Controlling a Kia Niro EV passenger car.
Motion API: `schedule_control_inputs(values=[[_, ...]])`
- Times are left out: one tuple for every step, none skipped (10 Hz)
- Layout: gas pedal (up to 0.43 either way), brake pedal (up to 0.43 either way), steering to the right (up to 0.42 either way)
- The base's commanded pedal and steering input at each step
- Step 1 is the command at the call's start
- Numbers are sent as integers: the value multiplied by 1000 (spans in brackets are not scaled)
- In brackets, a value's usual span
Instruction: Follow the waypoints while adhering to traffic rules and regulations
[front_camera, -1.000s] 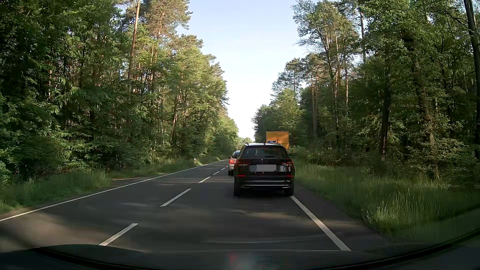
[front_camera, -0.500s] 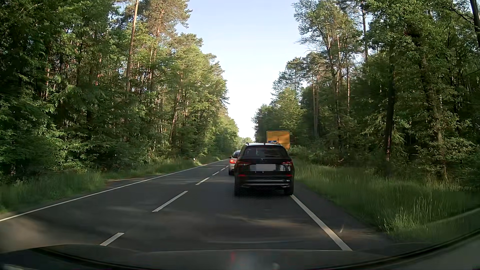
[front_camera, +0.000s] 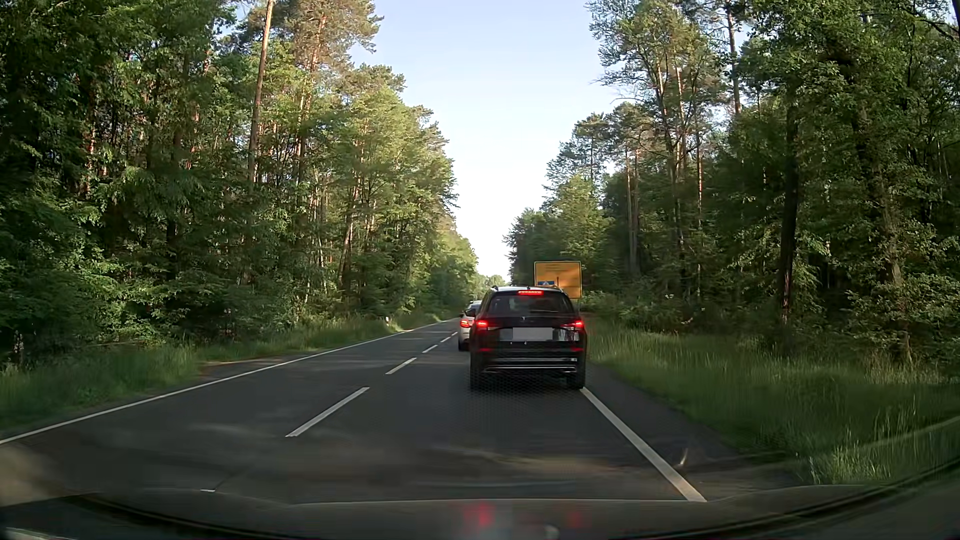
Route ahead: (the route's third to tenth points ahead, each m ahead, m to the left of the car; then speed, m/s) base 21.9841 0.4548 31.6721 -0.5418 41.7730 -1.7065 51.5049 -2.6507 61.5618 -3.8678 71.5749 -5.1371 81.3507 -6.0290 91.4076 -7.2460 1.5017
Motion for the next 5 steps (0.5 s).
schedule_control_inputs(values=[[0, 0, -5], [0, 0, -5], [0, 0, -5], [0, 0, -5], [0, 0, -5]])
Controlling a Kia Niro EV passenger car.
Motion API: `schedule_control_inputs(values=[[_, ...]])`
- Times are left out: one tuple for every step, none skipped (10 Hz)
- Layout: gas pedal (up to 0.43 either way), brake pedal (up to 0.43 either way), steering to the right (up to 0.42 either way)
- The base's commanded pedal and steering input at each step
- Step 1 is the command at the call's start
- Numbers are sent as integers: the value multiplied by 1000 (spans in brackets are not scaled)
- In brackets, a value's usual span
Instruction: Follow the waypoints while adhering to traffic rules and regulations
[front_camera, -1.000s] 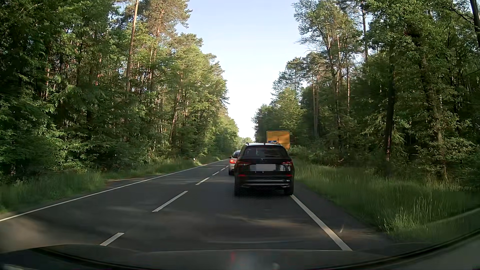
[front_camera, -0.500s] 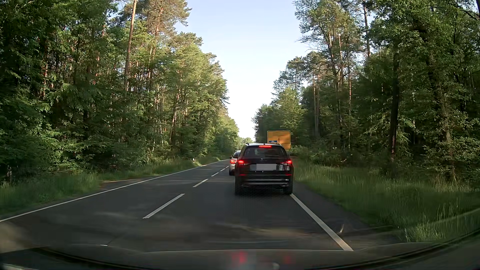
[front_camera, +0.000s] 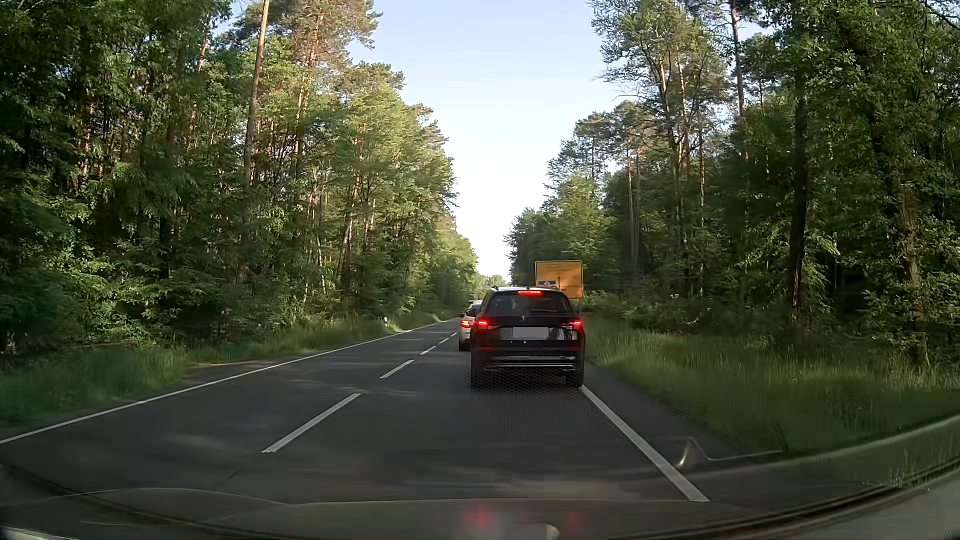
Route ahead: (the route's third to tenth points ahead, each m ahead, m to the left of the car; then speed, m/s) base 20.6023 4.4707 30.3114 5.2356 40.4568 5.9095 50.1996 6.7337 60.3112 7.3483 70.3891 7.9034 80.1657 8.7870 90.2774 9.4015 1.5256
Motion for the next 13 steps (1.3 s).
schedule_control_inputs(values=[[0, 0, -5], [0, 0, -5], [0, 0, -5], [0, 0, -5], [0, 0, -5], [0, 0, -5], [0, 0, -5], [0, 0, -5], [0, 0, -5], [0, 0, -5], [0, 0, -5], [0, 0, -5], [0, 0, -5]])
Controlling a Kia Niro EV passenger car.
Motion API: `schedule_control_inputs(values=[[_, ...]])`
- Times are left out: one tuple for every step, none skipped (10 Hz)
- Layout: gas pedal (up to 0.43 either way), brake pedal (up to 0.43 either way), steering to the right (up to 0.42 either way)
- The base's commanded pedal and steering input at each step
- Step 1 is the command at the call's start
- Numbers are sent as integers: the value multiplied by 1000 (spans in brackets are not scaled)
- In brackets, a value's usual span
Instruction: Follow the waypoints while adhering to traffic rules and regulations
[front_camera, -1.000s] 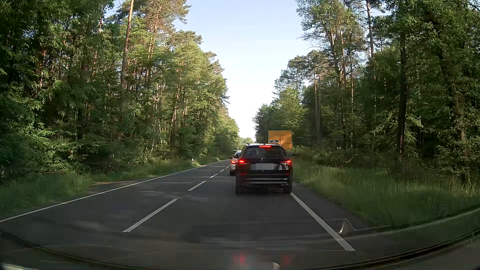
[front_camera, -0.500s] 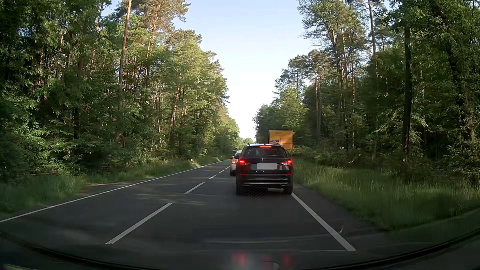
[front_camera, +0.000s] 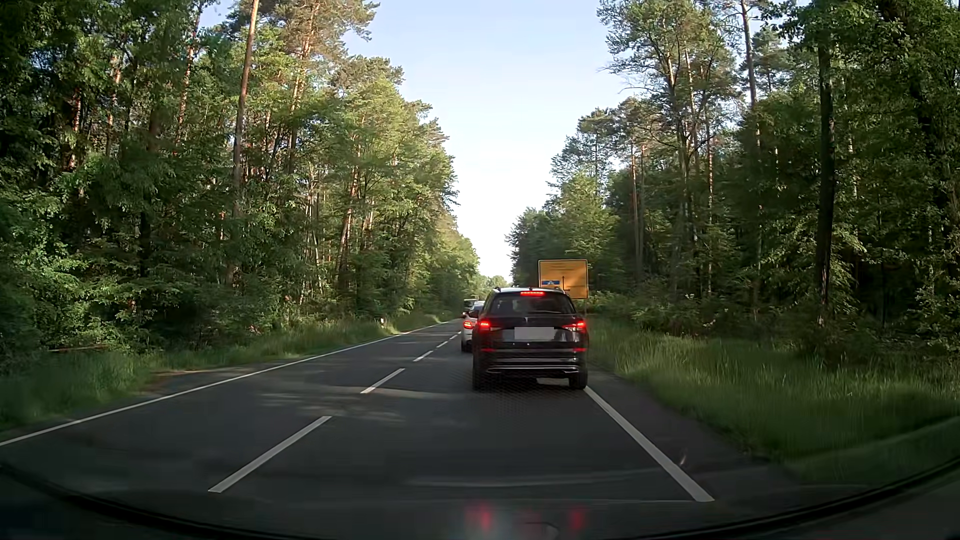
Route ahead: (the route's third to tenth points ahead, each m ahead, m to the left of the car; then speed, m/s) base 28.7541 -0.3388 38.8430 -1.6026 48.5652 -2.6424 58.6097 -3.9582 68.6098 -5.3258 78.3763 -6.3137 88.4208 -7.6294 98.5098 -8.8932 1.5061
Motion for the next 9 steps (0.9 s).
schedule_control_inputs(values=[[0, 0, -5], [0, 0, -5], [0, 0, -5], [0, 0, -5], [0, 0, -5], [0, 0, -4], [0, 0, -3], [0, 0, 0], [0, 0, 5]])
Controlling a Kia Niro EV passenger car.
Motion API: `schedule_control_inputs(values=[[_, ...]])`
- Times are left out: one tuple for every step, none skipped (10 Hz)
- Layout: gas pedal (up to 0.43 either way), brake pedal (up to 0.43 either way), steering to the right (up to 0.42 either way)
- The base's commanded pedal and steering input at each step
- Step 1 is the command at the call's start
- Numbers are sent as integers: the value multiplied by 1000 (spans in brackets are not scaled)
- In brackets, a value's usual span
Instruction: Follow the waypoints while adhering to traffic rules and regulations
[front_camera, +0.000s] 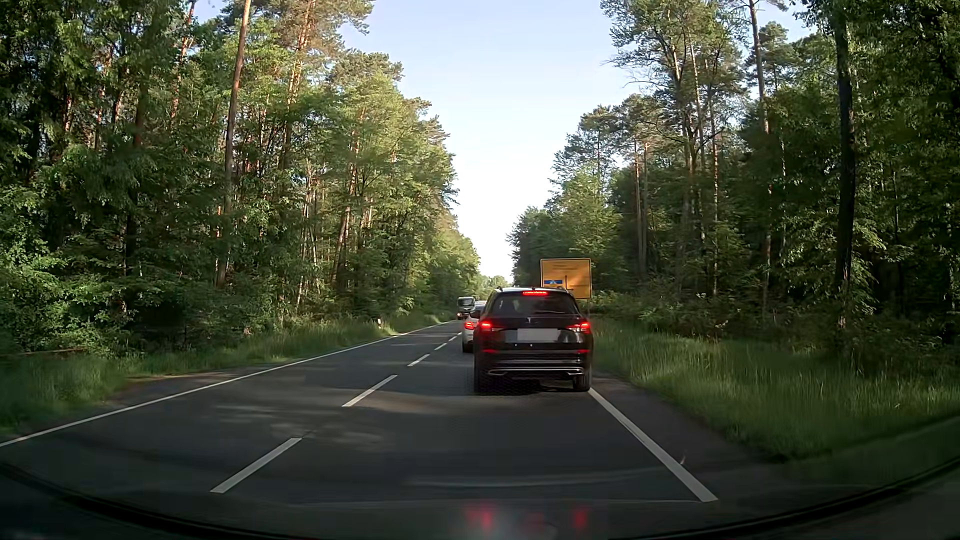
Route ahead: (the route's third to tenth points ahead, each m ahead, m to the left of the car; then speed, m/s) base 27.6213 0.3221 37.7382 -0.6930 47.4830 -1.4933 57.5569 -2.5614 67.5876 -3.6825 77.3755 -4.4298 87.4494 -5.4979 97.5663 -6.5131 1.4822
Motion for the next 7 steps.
schedule_control_inputs(values=[[0, 0, 11], [0, 0, 22], [0, 0, 34], [0, 0, 45], [0, 0, 50], [0, 0, 49], [0, 0, 46]])
